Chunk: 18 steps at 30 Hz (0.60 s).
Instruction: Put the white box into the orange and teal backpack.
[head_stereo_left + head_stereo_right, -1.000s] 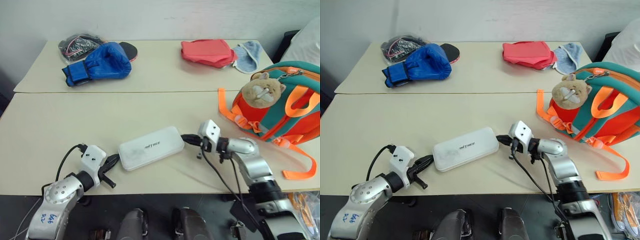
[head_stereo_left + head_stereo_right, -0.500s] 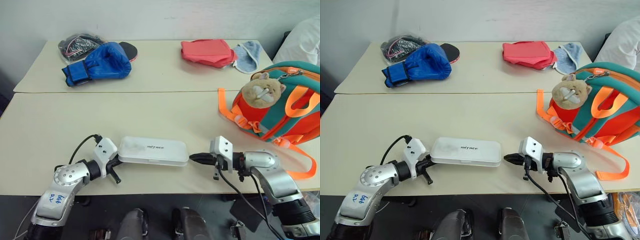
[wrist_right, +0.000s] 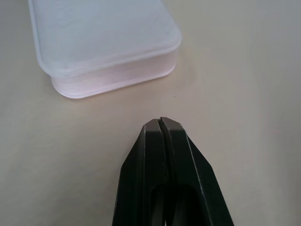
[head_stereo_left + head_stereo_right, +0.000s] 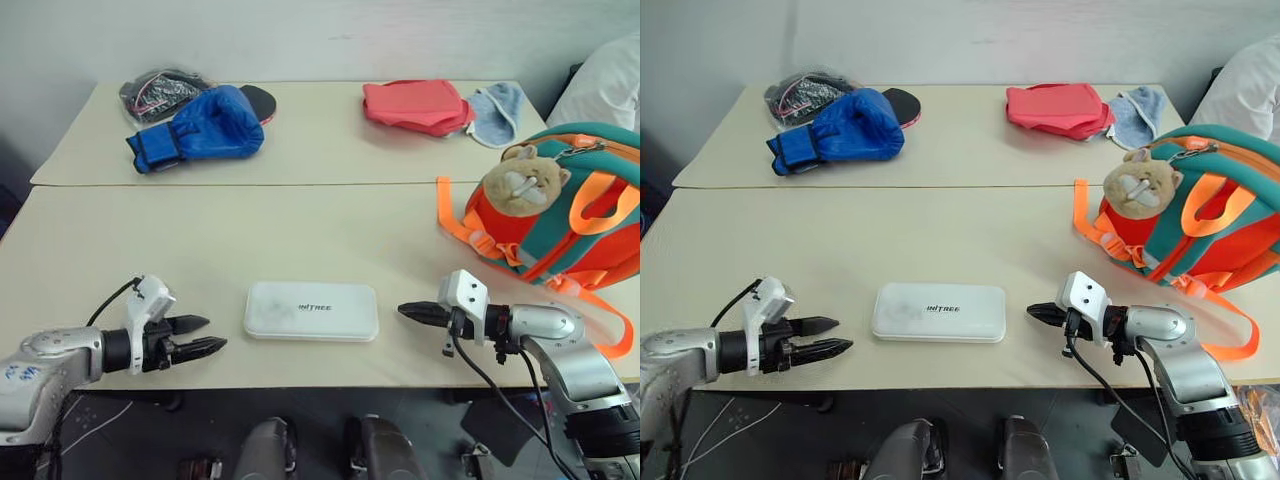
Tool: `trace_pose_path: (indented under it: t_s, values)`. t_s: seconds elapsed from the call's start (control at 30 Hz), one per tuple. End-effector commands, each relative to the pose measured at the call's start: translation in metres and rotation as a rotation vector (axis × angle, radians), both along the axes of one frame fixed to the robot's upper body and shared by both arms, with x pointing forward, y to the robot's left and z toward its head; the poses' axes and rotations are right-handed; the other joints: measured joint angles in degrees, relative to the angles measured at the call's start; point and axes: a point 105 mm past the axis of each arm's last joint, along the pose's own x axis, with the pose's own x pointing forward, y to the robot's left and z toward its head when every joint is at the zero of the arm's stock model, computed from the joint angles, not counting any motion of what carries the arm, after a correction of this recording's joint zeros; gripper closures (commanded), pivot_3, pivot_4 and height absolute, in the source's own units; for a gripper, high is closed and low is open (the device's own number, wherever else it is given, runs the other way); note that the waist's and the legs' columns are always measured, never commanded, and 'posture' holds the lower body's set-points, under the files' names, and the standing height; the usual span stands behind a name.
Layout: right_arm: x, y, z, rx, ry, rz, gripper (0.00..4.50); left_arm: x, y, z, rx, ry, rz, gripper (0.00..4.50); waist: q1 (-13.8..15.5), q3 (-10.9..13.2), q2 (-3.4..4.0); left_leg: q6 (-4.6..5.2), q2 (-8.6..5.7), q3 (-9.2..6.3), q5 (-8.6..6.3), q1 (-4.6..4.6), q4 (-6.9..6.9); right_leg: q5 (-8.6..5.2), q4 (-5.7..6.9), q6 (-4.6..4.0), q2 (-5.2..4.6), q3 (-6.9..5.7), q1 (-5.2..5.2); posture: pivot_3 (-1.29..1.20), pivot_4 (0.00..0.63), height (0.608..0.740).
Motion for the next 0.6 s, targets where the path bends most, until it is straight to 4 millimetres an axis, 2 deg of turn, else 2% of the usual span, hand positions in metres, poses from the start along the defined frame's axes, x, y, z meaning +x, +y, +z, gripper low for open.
trace_pose_path:
  t_s: [0.03, 0.17, 0.27, 0.4, 0.6]
  values:
    - [0.002, -0.004, 0.010, -0.014, -0.046, 0.010, 4.50, 0.011, 0.007, 0.013, -0.112, 0.143, 0.077, 0.05, 0.44, 0.00, 0.00, -0.02, 0.00, 0.01, 0.01, -0.01, 0.01, 0.00, 0.01, 0.00, 0.00, 0.00, -0.01, 0.00, 0.150, 0.740]
    - [0.001, -0.002, 0.010, -0.021, -0.046, 0.029, 4.50, 0.016, -0.010, 0.028, -0.353, 0.413, 0.048, 0.05, 0.91, 0.03, -0.06, -0.11, -0.02, 0.01, 0.13, -0.02, 0.03, 0.00, 0.05, 0.00, 0.01, 0.00, -0.01, 0.00, 0.150, 0.740]
    - [0.001, 0.000, 0.009, -0.019, -0.045, 0.042, 4.50, 0.031, -0.022, 0.023, -0.315, 0.438, 0.061, 0.05, 0.81, 0.05, -0.09, -0.11, -0.06, 0.04, 0.14, -0.04, 0.05, 0.00, 0.06, 0.01, 0.01, 0.03, -0.02, 0.00, 0.150, 0.740]
    - [0.001, 0.006, 0.007, -0.026, -0.046, 0.076, 4.50, 0.039, -0.039, 0.008, -0.268, 0.521, 0.044, 0.05, 0.74, 0.04, -0.15, -0.13, -0.07, 0.07, 0.14, -0.03, 0.09, 0.01, 0.09, 0.02, 0.02, 0.05, -0.02, 0.00, 0.150, 0.740]
    - [0.004, 0.022, 0.002, -0.030, -0.047, 0.131, 4.50, 0.053, -0.073, 0.011, -0.333, 0.540, -0.027, 0.05, 1.03, 0.04, -0.15, -0.24, -0.07, 0.07, 0.24, 0.08, 0.11, 0.01, 0.21, 0.02, 0.01, 0.10, 0.03, 0.00, 0.150, 0.740]
